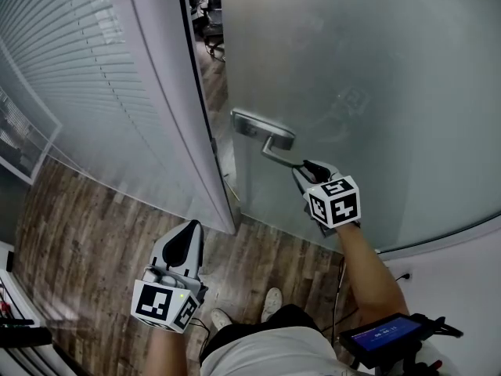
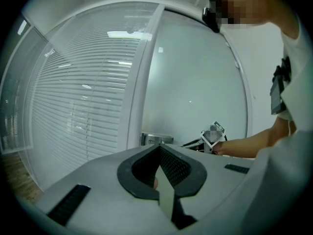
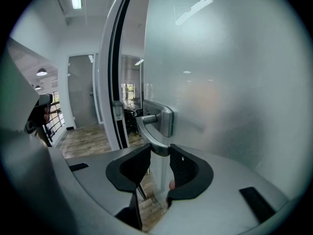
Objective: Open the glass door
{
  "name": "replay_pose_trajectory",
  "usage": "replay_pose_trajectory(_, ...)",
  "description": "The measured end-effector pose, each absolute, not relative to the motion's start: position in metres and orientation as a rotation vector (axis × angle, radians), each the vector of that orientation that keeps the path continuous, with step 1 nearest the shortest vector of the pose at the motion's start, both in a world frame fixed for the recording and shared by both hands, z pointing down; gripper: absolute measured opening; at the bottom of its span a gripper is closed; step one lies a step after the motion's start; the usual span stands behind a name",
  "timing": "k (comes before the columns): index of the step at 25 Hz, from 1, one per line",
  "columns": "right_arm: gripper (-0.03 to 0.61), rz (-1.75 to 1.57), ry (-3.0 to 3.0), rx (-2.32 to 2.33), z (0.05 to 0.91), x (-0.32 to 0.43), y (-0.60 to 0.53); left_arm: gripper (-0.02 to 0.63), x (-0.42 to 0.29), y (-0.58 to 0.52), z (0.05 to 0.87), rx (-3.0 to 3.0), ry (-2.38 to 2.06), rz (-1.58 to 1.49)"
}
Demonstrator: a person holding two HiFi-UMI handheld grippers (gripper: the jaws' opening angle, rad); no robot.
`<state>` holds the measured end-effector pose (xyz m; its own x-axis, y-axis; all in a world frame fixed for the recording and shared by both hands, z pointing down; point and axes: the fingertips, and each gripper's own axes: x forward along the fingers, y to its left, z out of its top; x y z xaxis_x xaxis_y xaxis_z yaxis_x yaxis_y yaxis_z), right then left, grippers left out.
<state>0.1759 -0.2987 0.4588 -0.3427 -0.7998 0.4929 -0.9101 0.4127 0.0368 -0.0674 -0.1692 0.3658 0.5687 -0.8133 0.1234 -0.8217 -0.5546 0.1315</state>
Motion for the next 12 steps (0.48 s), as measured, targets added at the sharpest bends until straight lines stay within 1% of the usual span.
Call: replay_pose_trajectory(12,0.124,0.351,-2.230,1.513,0.473,0.202,-0.326,-0.006,-0.052,-0.177,0.380,2.613,-1.415,0.076)
